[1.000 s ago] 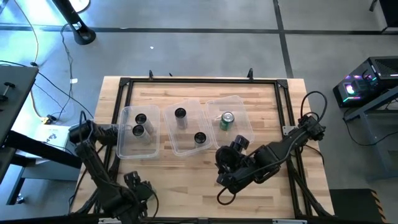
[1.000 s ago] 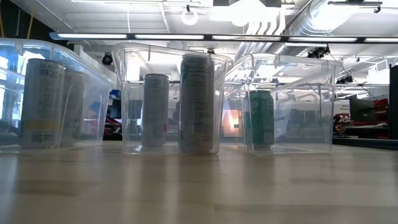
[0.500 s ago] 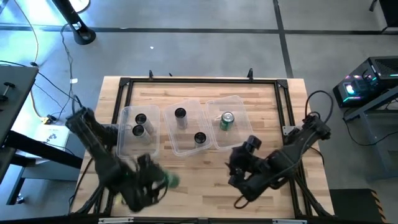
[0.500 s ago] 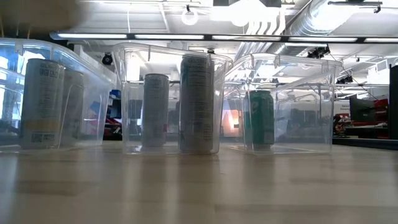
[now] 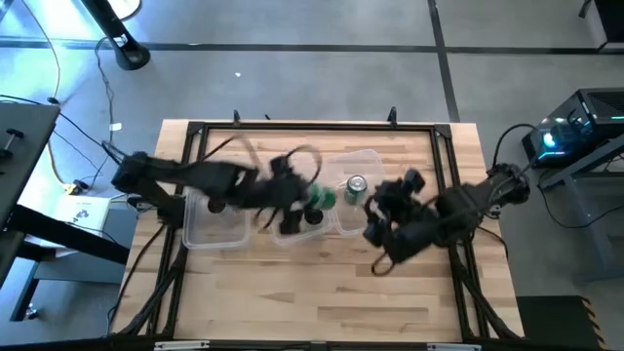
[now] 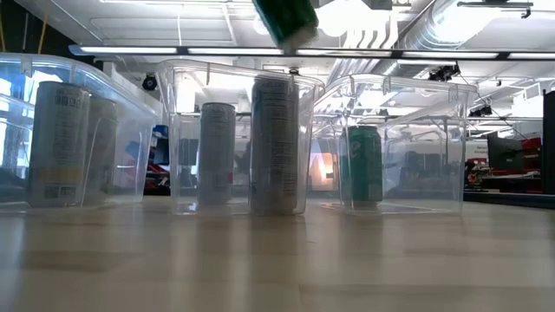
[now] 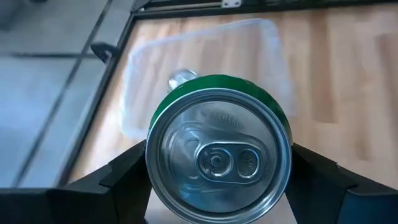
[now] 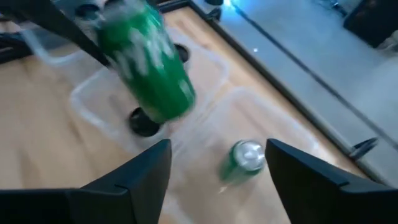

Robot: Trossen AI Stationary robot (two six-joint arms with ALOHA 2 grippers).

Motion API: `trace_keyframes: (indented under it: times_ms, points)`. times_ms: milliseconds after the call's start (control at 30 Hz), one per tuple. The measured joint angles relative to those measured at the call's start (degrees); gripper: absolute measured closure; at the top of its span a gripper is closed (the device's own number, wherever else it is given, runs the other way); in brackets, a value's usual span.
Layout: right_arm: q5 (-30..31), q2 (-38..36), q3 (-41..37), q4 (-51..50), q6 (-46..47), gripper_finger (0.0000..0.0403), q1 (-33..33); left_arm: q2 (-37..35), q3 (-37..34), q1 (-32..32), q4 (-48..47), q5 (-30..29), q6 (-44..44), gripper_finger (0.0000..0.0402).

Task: Sort soda cans
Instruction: Put the green soda can into the right transparent container

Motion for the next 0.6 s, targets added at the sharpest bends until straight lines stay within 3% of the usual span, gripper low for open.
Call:
trace_keyframes:
  times_ms: [200,367,467,600]
  points:
    - [-2.62,-4.86,0.00,-0.05,-5.66,0.0219,-9.54,3.94,-0.13,11.73,12.81,13.39,15.83,0.0122]
    - [-7.35,-8.90,-1.31,0.05,-6.45,0.0324,-14.69,7.02,-0.12,17.29,13.83,23.76,19.66,0.0122]
    - [-8.66,-12.60,-6.65,0.09,-4.19,0.0389,-16.28,7.96,-0.22,18.40,14.17,30.56,20.08,0.0122]
    - [-15.90,-19.63,-20.75,-0.04,3.36,0.0397,-20.12,8.15,0.00,18.01,15.80,32.58,21.90,0.0122]
